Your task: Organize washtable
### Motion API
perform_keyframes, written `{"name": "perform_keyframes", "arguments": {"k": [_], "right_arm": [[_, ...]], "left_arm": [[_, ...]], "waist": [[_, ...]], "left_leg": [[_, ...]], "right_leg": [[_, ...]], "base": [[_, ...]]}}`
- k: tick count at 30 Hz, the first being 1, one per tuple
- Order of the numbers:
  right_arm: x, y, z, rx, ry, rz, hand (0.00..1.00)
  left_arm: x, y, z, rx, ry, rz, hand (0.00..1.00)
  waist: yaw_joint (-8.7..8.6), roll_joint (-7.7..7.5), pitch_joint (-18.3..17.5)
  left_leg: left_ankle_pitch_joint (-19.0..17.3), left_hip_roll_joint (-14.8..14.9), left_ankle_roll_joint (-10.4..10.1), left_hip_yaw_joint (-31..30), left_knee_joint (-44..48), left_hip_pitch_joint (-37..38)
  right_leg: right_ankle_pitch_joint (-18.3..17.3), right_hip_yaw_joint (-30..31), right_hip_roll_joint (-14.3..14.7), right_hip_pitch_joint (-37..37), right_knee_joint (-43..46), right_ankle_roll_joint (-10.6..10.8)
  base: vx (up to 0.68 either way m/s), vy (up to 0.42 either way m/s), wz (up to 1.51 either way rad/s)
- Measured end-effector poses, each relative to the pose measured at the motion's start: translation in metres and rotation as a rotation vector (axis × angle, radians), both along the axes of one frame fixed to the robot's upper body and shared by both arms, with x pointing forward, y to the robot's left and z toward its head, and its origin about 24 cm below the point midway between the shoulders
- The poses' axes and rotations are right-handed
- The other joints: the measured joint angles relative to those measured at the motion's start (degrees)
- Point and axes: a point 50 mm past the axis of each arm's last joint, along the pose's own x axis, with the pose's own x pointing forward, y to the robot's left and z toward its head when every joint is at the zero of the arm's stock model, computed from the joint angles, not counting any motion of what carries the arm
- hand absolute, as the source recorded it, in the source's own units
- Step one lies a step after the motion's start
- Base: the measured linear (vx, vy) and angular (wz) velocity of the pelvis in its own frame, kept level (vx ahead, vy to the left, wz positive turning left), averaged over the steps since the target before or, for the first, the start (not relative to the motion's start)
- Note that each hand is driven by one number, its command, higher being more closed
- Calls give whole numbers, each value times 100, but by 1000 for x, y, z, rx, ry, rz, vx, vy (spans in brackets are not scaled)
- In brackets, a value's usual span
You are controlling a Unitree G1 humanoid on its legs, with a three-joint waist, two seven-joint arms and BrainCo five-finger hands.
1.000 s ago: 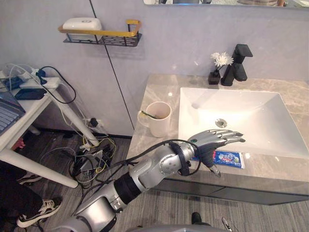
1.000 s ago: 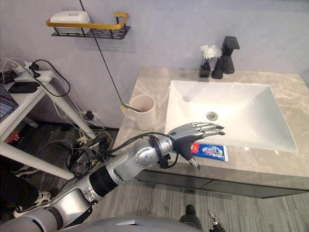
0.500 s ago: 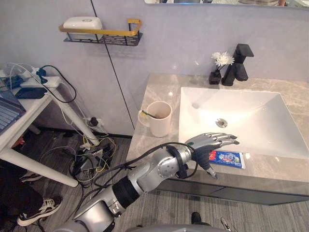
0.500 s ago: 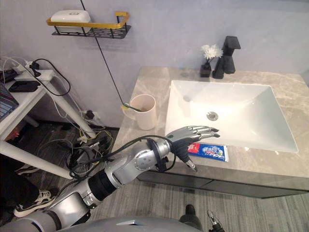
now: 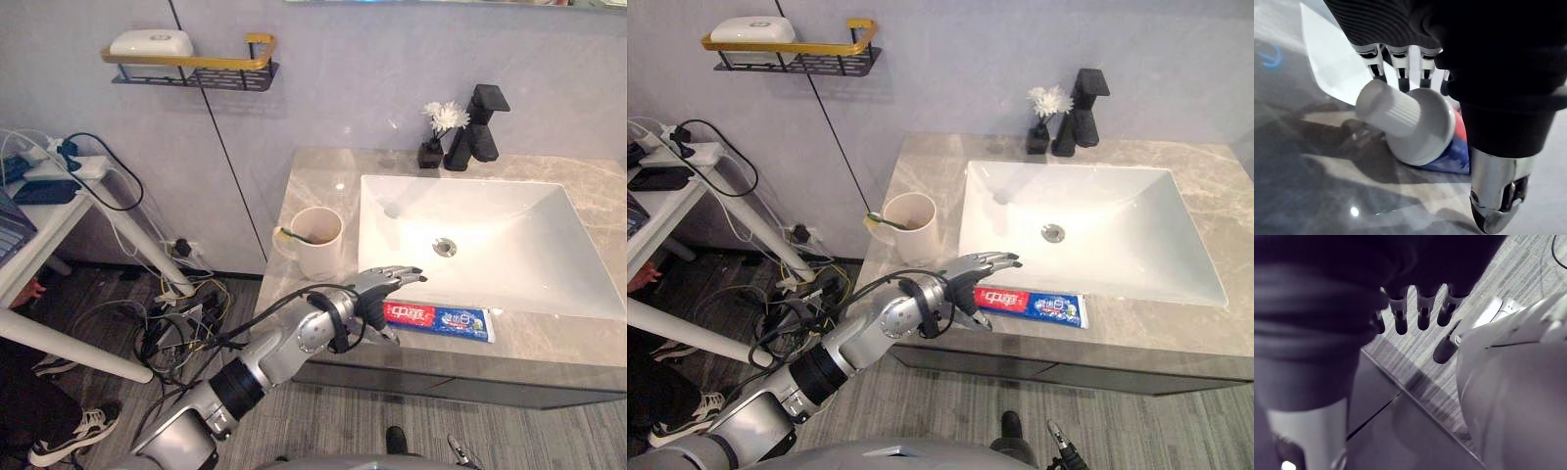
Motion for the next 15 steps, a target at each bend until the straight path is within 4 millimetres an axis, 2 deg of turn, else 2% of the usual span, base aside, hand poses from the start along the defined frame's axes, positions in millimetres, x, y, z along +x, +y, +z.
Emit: {"name": "perform_keyframes", "arguments": {"k": [8, 9, 15], "right_arm": [[1, 3, -1, 2, 7, 35, 0], [1, 3, -1, 1, 10, 36, 0], [2, 5, -1, 1, 12, 58, 0]], "left_arm": [[3, 7, -1, -20, 4, 44, 0], [3, 7, -2, -22, 5, 46, 100], [2, 7, -2, -25, 4, 43, 100]], "waist": [[-8, -3, 16], [-4, -3, 16], [-4, -2, 17]], "left_leg": [[-1, 0, 0, -1, -5, 19], [-1, 0, 0, -4, -5, 19], [-1, 0, 0, 0, -13, 26]], "right_leg": [[-8, -22, -1, 27, -2, -14], [-9, -27, -1, 31, -2, -14], [-9, -28, -1, 33, -3, -14]], "base": [[0, 0, 0], [0, 0, 0], [0, 0, 0]]}}
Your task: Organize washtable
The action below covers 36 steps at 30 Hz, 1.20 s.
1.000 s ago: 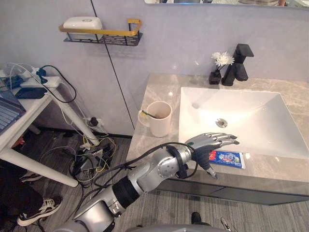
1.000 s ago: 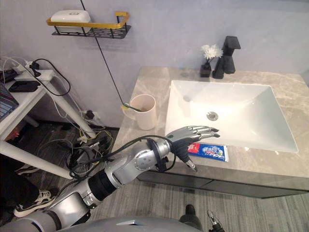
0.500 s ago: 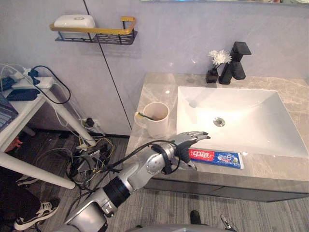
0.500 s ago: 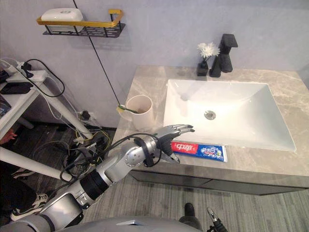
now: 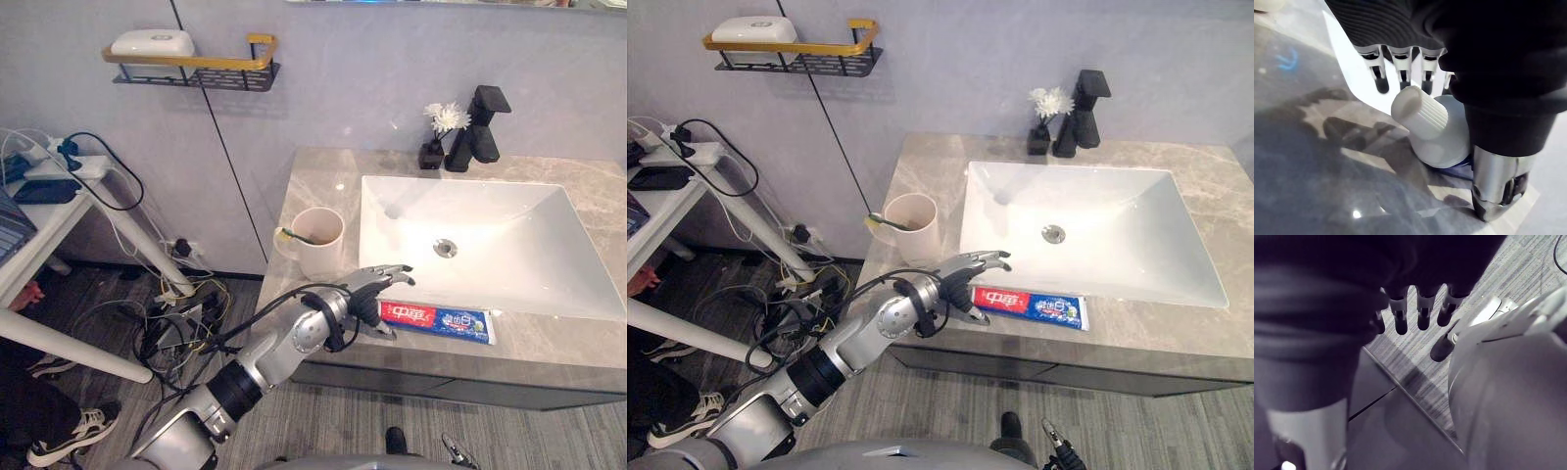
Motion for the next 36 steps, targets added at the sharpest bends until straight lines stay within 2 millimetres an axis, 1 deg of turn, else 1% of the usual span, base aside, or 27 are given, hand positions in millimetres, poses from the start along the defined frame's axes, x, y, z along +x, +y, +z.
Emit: {"name": "perform_keyframes", "arguments": {"k": [6, 13, 19, 22, 23, 36], "right_arm": [[0, 1, 0, 0, 1, 7, 0], [1, 0, 0, -4, 1, 4, 0], [1, 0, 0, 0, -5, -30, 0], [1, 0, 0, 0, -4, -30, 0], [5, 0, 1, -10, -19, -32, 0], [5, -1, 1, -12, -17, -37, 0]], "left_arm": [[-1, -2, 0, -6, -2, -9, 100], [2, -7, 7, -15, -32, -17, 100], [-2, -12, 4, -4, -30, -46, 100], [0, -12, 3, -3, -31, -48, 100], [0, -17, 2, -15, -21, -51, 100], [2, -18, -1, -19, -21, -43, 100]], "waist": [[-3, 6, 5], [-26, 76, 101], [-88, 46, 120], [-125, 45, 120], [-142, 0, 168], [-142, 1, 170]], "left_leg": [[0, 0, 0, 35, -49, 67], [0, 2, 0, 36, -72, 85], [0, 2, 0, 33, -72, 94], [0, 2, 0, 35, -67, 100], [1, 3, -1, 35, -67, 117], [1, 3, -1, 39, -64, 117]], "right_leg": [[-1, 15, 0, 21, -1, 1], [-1, 27, 4, 16, -3, 3], [1, 14, 2, 28, -3, 6], [3, 14, 2, 35, -4, 9], [10, 16, 1, 54, -5, 22], [11, 17, 1, 55, -5, 23]], "base": [[4, 1, -2], [2, 0, -1], [0, 0, 0], [0, 0, 0], [0, 0, 0], [0, 0, 0]]}}
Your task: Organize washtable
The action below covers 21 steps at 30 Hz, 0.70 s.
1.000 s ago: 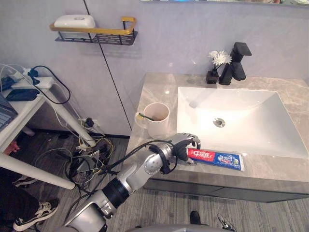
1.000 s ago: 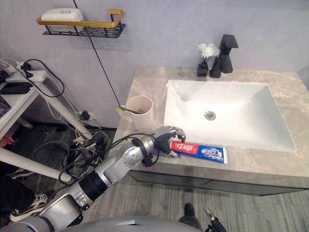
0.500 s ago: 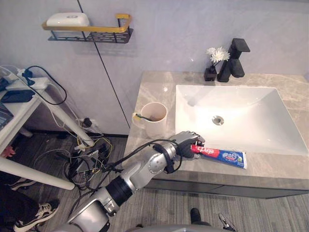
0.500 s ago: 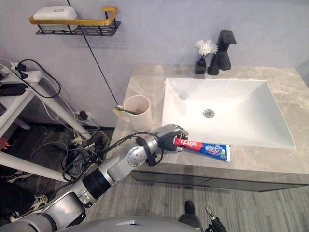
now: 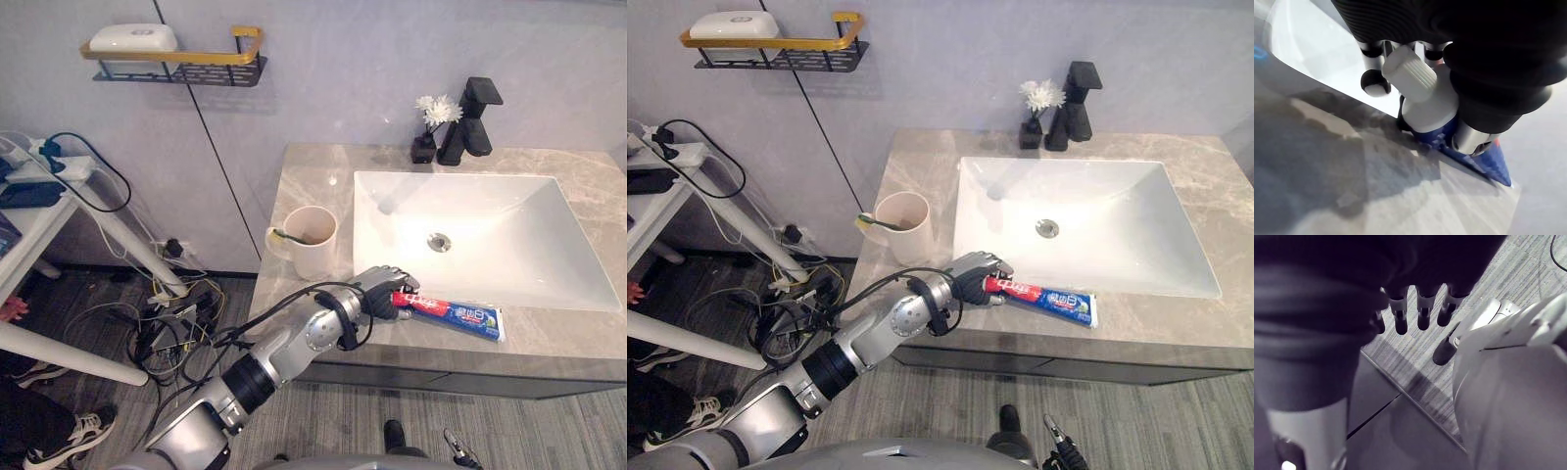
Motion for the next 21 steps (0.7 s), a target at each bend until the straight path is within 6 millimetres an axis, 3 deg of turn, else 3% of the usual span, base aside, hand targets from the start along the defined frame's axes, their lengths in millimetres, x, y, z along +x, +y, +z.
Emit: {"name": "perform_keyframes", "arguments": {"k": [14, 21], "right_arm": [[-1, -2, 0, -16, 19, -26, 0], [-6, -9, 1, -19, 7, -134, 0]], "left_arm": [[7, -7, -3, -3, -20, 12, 100], [10, -9, 8, -20, -62, 10, 100]], "waist": [[-13, 11, 24], [-51, 66, 109]], "left_leg": [[-1, 0, -1, 63, -14, 23], [-1, 0, -1, 141, -49, 108]], "right_leg": [[3, 49, 3, 7, 0, 5], [11, 122, 11, 8, 1, 18]], "base": [[1, 1, -1], [3, 3, -6]]}}
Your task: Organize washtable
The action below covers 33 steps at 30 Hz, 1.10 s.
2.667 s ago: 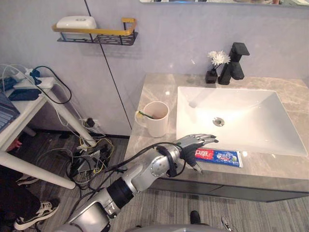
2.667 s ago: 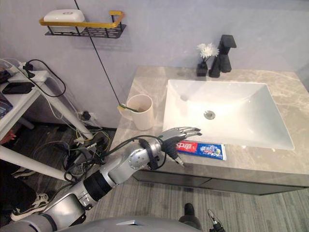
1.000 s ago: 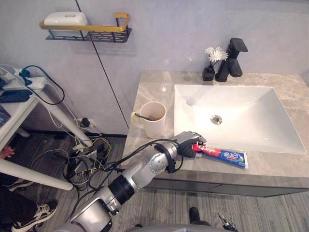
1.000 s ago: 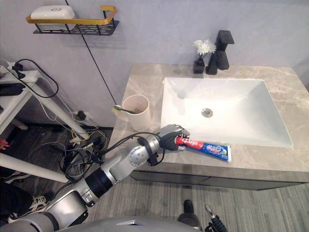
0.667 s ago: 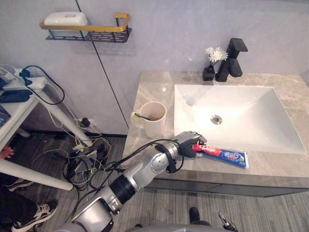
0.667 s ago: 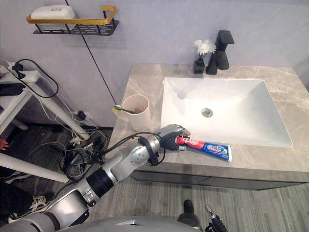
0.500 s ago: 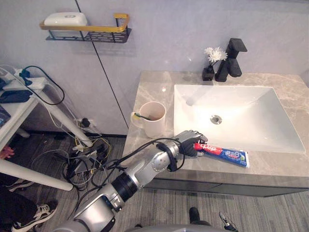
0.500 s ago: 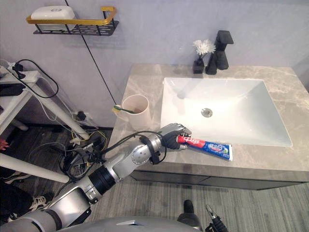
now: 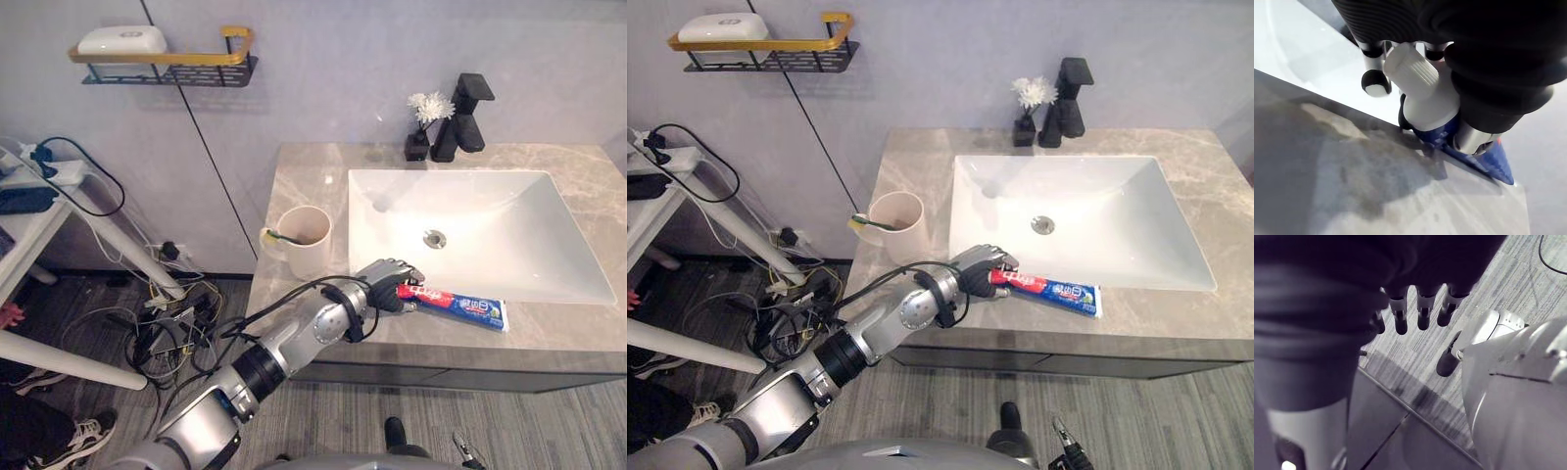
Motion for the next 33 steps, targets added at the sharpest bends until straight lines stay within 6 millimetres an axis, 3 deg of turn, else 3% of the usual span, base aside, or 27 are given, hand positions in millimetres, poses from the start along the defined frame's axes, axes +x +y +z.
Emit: {"name": "perform_keyframes", "arguments": {"k": [7, 10, 13, 16, 21, 23, 24, 28, 30, 33], "right_arm": [[-10, -2, 0, 11, -14, -131, 0], [-10, -2, 0, 9, -31, -170, 0], [-10, -5, 2, -1, -87, -237, 0], [-6, -23, 17, -61, -252, -278, 0], [31, -60, 72, -244, -595, -238, 0], [54, -69, 104, -319, -753, -206, 0], [71, -73, 133, -389, -888, -183, 0], [96, -79, 199, -545, -1178, -189, 0], [103, -76, 244, -651, -1359, -180, 0], [114, -65, 279, -733, -1503, -126, 0]], "left_arm": [[-14, -3, 32, -58, -99, -64, 100], [-27, -7, 59, -146, -180, -115, 100], [-38, -6, 80, -236, -236, -147, 100], [-46, 2, 98, -333, -286, -149, 100], [-59, 13, 123, -443, -367, -167, 100], [-64, 21, 132, -495, -400, -157, 100], [-68, 29, 143, -531, -448, -149, 100], [-78, 49, 164, -645, -554, -104, 100], [-85, 59, 175, -714, -613, -91, 100], [-90, 70, 181, -760, -666, -65, 100]], "waist": [[58, 1, 13], [67, 0, 13], [74, 0, 12], [83, 0, 12], [58, 40, -41], [68, 50, -50], [74, 49, -51], [101, 53, -77], [201, 48, -90], [265, 35, -216]], "left_leg": [[0, -14, 1, 133, 76, -90], [-18, -22, 30, 208, 105, -87], [-77, -40, 62, 383, 190, -76], [-152, -50, 68, 666, 238, -56], [-206, -60, 58, 1040, 267, 30], [-207, -53, 56, 1145, 246, 112], [-207, -54, 56, 1166, 246, 126], [-207, -54, 56, 1182, 251, 156], [-207, -54, 56, 1166, 263, 160], [-202, -49, 51, 1087, 270, 146]], "right_leg": [[18, 204, 2, -193, 80, 28], [7, 301, 11, -300, 212, 32], [7, 501, 20, -390, 282, 38], [4, 813, 74, -565, 418, 57], [85, 1198, 157, -712, 446, 106], [90, 1293, 196, -712, 474, 101], [94, 1319, 201, -713, 484, 100], [95, 1333, 208, -700, 506, 99], [95, 1327, 206, -691, 523, 99], [95, 1249, 192, -660, 521, 99]], "base": [[2, 4, -12], [-36, 11, -15], [-64, 15, -32], [-65, 21, -50], [-18, 15, -41], [6, 6, -26], [-12, 0, -7], [-9, -2, -2], [0, 0, 0], [-5, -6, 11]]}}
